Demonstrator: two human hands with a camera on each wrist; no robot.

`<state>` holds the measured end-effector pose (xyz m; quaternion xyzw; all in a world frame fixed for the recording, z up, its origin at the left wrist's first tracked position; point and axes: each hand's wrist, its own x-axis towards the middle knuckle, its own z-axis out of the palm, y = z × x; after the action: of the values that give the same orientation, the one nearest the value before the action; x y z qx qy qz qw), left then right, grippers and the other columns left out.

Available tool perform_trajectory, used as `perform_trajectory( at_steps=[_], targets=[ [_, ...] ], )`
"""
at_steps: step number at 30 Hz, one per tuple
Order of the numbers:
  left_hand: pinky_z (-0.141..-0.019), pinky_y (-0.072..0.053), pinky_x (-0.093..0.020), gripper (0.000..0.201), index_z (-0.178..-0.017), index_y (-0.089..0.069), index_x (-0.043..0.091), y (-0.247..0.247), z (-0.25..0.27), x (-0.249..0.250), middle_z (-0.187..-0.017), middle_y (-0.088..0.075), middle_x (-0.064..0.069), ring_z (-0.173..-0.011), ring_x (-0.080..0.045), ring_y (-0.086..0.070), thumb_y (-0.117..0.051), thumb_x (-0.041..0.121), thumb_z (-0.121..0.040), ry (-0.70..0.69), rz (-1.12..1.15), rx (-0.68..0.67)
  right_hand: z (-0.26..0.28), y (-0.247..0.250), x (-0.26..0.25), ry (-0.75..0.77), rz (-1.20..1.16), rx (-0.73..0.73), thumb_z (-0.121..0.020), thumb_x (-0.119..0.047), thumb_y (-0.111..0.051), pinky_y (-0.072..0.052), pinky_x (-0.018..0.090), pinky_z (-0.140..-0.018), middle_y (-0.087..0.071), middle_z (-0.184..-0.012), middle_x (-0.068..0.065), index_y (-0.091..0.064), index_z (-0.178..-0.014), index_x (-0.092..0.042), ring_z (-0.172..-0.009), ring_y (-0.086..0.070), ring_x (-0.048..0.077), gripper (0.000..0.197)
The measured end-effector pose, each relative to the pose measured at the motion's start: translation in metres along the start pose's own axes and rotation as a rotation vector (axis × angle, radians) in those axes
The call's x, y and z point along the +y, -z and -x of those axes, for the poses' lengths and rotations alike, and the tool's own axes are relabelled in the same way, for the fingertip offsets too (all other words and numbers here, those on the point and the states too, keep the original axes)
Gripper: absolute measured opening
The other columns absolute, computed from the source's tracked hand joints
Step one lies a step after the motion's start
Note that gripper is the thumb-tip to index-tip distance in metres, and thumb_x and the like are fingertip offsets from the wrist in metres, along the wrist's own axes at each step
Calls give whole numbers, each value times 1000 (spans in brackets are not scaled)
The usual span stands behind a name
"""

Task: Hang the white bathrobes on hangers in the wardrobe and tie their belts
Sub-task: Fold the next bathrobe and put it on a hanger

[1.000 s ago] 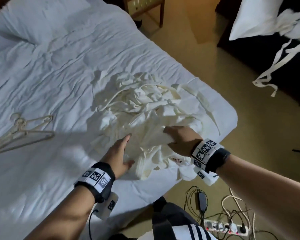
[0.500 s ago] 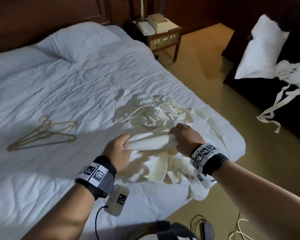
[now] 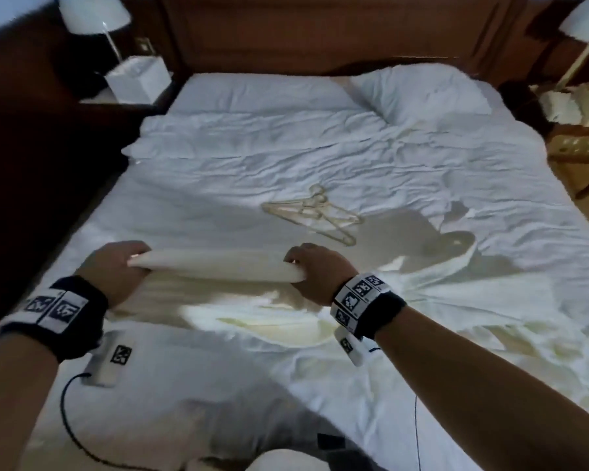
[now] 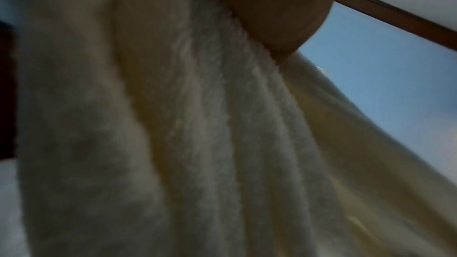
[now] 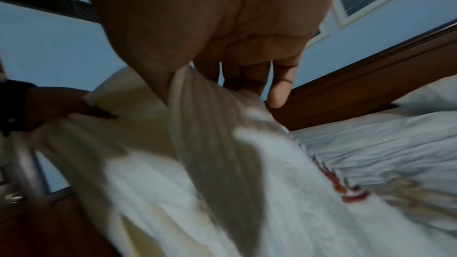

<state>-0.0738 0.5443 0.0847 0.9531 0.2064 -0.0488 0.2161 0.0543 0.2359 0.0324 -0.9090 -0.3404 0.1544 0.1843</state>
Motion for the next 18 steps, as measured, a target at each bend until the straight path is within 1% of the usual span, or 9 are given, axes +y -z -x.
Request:
perform_trajectory(
  at_steps=[2, 3, 5, 7, 10, 13, 15, 16, 18],
  targets=[
    [-68, -38, -34, 5, -87, -66, 13, 39, -2, -45, -91, -66, -13, -82, -29, -56, -63, 14, -84, 88, -34, 96, -33, -17, -45, 105, 6, -33, -85, -33, -63, -47, 36, -86, -58, -113, -2, -56, -116, -27, -99, -60, 24, 32],
    [-67, -38, -34, 6, -87, -65, 15, 48, -4, -63, -92, -66, -13, -82, -29, -56, -63, 11, -84, 125, -53, 109, -47, -27, -61, 135, 15, -55, -86, -36, -62, -47, 36, -87, -58, -113, -1, -55, -117, -26, -99, -60, 24, 32],
    [-68, -41, -35, 12, -89, -61, 22, 48, -8, -88, -92, -65, -9, -83, -28, -56, -62, 11, -83, 185, -39, 97, -72, -45, -76, 149, 39, -105, -88, -40, -61, -47, 38, -90, -58, -115, -1, -54, -118, -26, -103, -59, 24, 34],
    [-70, -45, -37, 18, -93, -55, 28, 32, -11, -101, -93, -63, -7, -84, -28, -57, -61, 15, -82, 235, 44, 85, -95, -61, -70, 103, 46, -149, -89, -40, -58, -47, 38, -92, -58, -117, 0, -54, -120, -26, -106, -59, 24, 34],
    [-72, -45, -37, 35, -105, -47, 22, -6, -21, -94, -93, -59, -5, -84, -27, -56, -64, 10, -78, 288, 216, 87, -125, -72, -39, -4, 43, -195, -91, -40, -54, -46, 39, -94, -57, -120, 5, -54, -122, -23, -110, -57, 27, 35],
    [-78, -50, -38, 51, -113, -40, 24, -42, -52, -86, -98, -57, -3, -86, -25, -59, -69, 7, -74, 287, 357, 103, -158, -72, 9, -109, 1, -204, -91, -34, -58, -45, 40, -96, -59, -123, 8, -57, -122, -19, -114, -56, 30, 34],
    [-80, -51, -37, 45, -112, -42, 22, -65, -84, -86, -98, -57, 0, -89, -26, -60, -69, 12, -77, 344, 327, 90, -176, -75, 45, -205, -108, -224, -89, -29, -63, -45, 35, -94, -62, -121, 9, -61, -118, -15, -113, -58, 28, 32],
    [-81, -50, -36, 39, -111, -44, 19, -77, -101, -87, -100, -58, -1, -92, -28, -60, -68, 17, -80, 388, 272, 46, -183, -78, 63, -265, -166, -236, -89, -30, -65, -45, 32, -92, -63, -120, 7, -61, -118, -16, -111, -58, 26, 33],
    [-84, -46, -35, 32, -112, -49, 11, -102, -133, -85, -111, -60, -10, -101, -33, -58, -60, 31, -89, 494, 145, -109, -191, -84, 96, -374, -268, -270, -86, -40, -68, -43, 28, -87, -63, -115, 1, -59, -121, -21, -105, -58, 20, 40]
  ],
)
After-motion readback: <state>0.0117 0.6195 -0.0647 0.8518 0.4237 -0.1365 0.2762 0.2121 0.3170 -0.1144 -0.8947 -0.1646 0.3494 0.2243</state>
